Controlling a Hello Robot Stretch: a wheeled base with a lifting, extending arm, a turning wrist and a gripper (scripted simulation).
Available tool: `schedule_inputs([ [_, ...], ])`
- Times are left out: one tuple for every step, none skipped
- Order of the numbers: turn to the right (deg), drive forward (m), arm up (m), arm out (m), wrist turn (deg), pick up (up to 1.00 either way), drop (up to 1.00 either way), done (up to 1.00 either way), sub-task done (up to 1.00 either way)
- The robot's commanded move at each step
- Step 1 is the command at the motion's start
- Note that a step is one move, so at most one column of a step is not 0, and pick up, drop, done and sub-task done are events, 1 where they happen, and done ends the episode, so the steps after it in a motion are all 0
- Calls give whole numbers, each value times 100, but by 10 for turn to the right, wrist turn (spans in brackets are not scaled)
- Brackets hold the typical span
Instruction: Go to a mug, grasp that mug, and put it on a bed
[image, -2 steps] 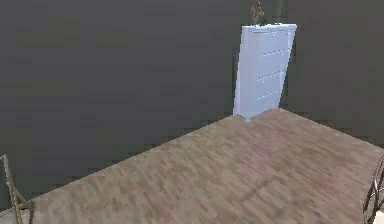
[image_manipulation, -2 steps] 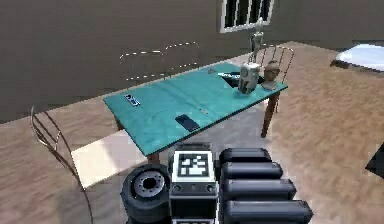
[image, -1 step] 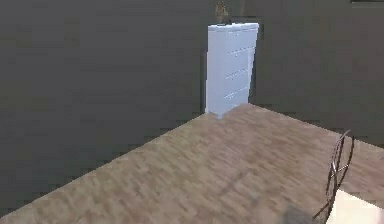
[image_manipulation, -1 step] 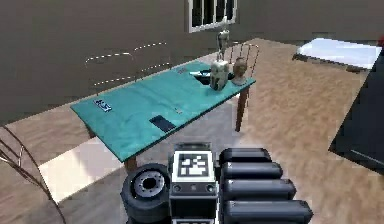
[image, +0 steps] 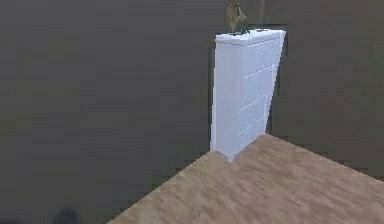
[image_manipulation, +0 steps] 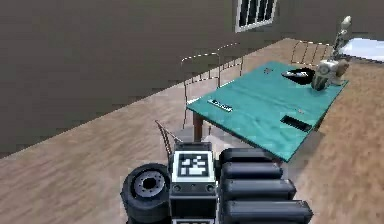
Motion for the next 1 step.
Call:
schedule_inputs([
  [450,0,0,0,0,0,0,0,0],
])
